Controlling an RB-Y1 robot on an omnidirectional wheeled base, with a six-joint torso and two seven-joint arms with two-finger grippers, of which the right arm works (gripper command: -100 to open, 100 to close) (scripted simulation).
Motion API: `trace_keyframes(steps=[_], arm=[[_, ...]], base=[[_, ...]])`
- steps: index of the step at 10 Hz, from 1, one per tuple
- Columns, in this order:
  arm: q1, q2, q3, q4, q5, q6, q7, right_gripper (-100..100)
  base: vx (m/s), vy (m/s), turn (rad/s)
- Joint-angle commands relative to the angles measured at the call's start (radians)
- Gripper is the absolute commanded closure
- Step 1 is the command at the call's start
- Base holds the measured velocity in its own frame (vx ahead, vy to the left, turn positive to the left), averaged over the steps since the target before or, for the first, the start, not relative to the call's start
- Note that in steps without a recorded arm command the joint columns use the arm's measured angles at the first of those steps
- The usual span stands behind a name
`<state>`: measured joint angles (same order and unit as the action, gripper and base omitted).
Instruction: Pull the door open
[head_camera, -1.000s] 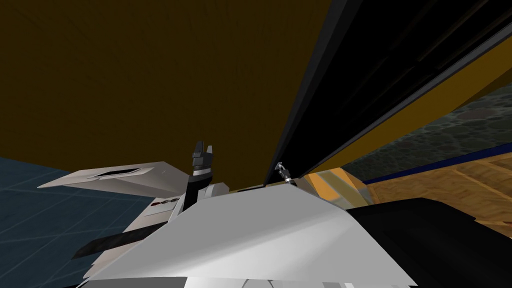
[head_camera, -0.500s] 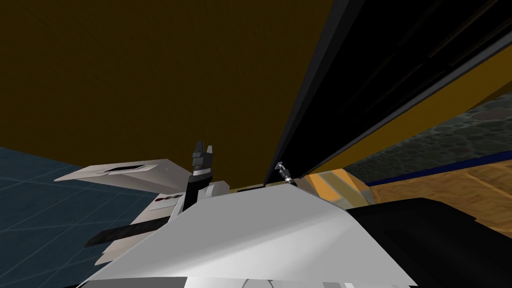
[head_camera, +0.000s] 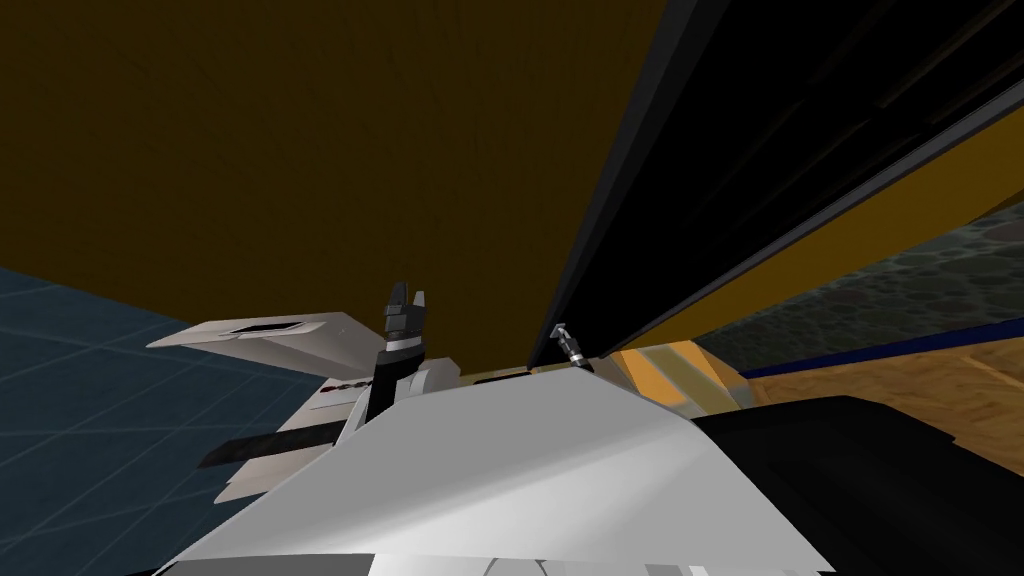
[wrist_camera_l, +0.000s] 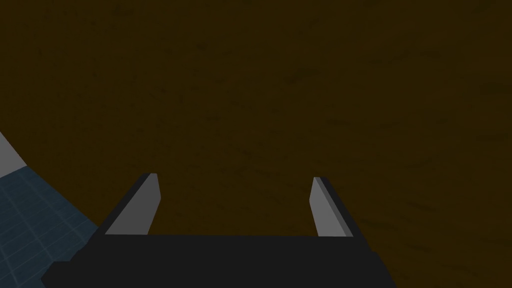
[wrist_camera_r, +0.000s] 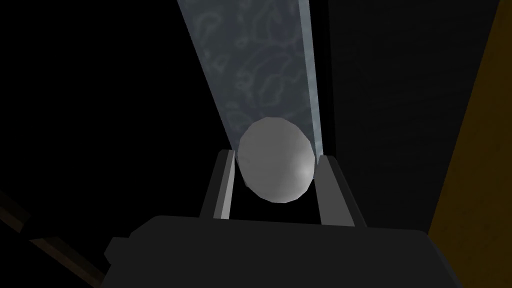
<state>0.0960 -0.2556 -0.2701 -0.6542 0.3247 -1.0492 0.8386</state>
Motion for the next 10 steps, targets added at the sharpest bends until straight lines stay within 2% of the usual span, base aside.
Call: trace_keyframes(steps=[1, 2, 4, 5, 6, 7, 9, 10], arm=[[-0.002, 0.000, 0.009, 0.003, -0.017, 0.002, -0.050, 100], [-0.002, 0.000, 0.009, 0.003, -0.017, 0.002, -0.060, 100], [-0.004, -0.001, 0.020, 0.003, -0.041, 0.005, -0.122, 100], [-0.004, -0.001, 0.020, 0.003, -0.041, 0.005, -0.133, 100], [-0.006, -0.002, 0.026, 0.003, -0.056, 0.008, -0.170, 100], [-0.006, -0.002, 0.026, 0.003, -0.056, 0.008, -0.173, 100], [-0.009, -0.004, 0.040, 0.003, -0.085, 0.012, -0.238, 100], [-0.009, -0.004, 0.040, 0.003, -0.085, 0.012, -0.253, 100]], base=[[-0.039, -0.016, 0.065], [-0.032, -0.015, 0.034], [-0.035, -0.017, 0.058], [-0.030, -0.017, 0.027], [-0.030, -0.016, 0.050], [-0.026, -0.012, 0.031], [-0.047, -0.018, 0.070], [-0.042, -0.020, 0.034]])
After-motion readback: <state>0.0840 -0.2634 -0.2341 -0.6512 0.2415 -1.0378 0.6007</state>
